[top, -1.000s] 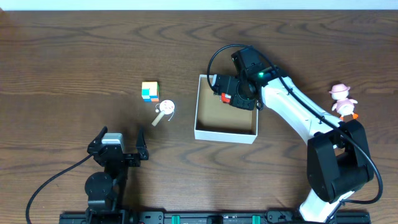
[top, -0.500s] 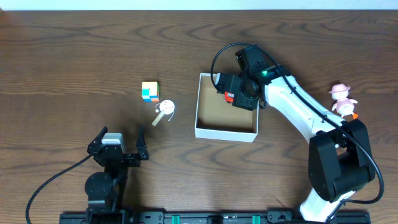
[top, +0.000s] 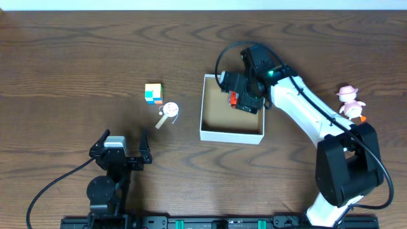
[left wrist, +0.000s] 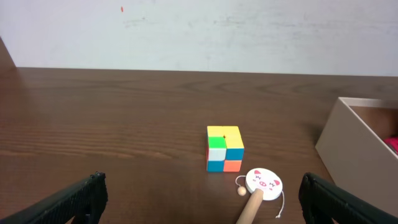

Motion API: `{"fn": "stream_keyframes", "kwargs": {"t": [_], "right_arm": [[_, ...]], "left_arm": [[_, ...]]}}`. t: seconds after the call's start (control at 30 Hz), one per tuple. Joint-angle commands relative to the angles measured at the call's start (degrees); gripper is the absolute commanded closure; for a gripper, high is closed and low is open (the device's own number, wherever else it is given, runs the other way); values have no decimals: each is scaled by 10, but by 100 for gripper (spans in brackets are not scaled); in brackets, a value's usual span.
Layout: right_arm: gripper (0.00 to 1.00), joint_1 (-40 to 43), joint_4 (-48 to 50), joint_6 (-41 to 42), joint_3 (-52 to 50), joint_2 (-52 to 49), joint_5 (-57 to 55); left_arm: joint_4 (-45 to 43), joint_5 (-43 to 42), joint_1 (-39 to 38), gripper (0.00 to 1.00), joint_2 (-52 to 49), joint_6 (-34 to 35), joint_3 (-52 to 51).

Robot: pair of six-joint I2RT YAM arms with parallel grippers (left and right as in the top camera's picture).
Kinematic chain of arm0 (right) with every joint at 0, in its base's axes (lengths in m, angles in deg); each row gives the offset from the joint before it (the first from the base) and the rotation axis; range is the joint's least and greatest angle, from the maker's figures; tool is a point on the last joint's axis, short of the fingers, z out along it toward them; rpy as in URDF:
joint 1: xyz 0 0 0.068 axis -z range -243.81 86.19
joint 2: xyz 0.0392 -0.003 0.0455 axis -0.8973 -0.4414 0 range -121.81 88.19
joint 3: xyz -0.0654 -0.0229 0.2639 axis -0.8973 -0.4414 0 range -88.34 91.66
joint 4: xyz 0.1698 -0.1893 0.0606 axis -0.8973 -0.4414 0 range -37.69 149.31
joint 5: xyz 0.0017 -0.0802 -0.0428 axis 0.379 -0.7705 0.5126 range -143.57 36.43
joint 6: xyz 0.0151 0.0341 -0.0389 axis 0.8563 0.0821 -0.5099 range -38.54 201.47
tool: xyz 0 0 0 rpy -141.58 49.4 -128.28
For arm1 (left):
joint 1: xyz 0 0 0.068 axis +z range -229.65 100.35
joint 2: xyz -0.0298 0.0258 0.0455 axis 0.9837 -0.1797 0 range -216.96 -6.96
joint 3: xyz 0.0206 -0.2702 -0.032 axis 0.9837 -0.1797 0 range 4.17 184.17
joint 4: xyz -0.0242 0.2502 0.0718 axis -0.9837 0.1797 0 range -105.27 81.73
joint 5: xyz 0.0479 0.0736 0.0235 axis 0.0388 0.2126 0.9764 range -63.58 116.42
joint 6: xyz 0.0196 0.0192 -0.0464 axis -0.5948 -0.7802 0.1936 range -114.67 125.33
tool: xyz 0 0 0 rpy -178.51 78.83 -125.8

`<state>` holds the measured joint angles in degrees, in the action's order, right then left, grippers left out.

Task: Pack container
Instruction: 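Carry the red truck left and lower it into the white box, then open the right gripper, withdraw, and grasp the pink duck figure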

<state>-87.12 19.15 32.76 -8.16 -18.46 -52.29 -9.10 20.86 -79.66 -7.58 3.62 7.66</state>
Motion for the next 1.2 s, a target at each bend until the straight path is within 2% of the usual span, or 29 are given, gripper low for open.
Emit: {"fn": "stream_keyframes", "kwargs": {"t": [0.0, 0.13, 0.3, 0.6, 0.9, 1.03, 1.17], "right_arm": [[18, -2, 0, 111, 73, 61, -14], [14, 13, -37, 196, 132, 103, -76], [11, 58, -103, 224, 147, 158, -164], [7, 250, -266, 329, 143, 174, -194], [6, 427, -266, 309, 128, 124, -149], [7, 473, -257, 265, 128, 77, -47], [4, 499, -235, 217, 128, 18, -32]], "left_arm": [[6, 7, 3, 2, 4, 0, -17], [6, 7, 3, 2, 4, 0, -17], [6, 7, 3, 2, 4, 0, -17], [6, 7, 3, 2, 4, 0, -17], [6, 7, 3, 2, 4, 0, -17], [6, 7, 3, 2, 4, 0, -17], [6, 7, 3, 2, 4, 0, -17]]}}
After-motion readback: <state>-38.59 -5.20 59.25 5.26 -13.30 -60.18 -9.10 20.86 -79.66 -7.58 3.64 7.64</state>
